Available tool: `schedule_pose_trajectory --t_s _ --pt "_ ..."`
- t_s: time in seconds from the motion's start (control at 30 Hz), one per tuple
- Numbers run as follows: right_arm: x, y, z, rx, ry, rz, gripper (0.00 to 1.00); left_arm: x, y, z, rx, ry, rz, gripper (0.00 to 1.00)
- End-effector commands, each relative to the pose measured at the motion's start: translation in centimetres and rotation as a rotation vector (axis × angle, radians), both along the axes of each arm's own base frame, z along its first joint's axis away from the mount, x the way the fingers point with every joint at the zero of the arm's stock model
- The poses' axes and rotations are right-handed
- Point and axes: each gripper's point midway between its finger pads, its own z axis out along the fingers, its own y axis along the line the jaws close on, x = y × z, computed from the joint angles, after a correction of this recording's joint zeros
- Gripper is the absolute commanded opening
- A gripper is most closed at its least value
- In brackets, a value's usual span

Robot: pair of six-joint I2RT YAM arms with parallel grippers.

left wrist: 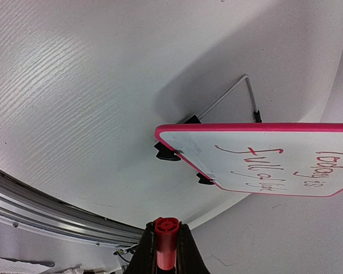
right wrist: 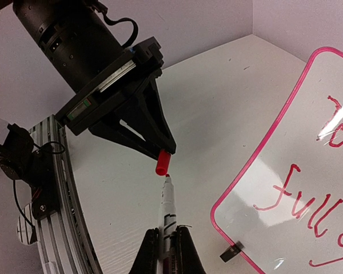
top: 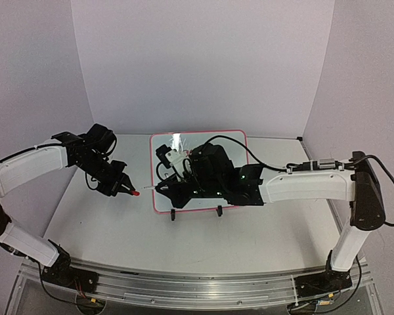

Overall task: Write a sentence on the whiteboard
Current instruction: Insert the whiteboard marker without the cap into the pen cap.

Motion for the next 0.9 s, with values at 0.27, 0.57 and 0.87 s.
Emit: schedule_pose_trajectory --t_s 0.27,0.57,0.87 --pt "-0.5 1.8 0.4 0.043 0.059 0.006 0.0 0.2 -0.4 1.5 -0.027 -0.028 -0.011 0.0" --pt "-1.4 2.5 0.0 0.04 0.071 0.036 0.0 0.2 -1.0 1.1 -0.059 -0.024 -0.021 0.0" --pt "-0.9 2.5 -0.5 0.024 0.056 0.014 0.0 0.1 -1.1 1.2 -0.069 -0.029 -0.029 0.0"
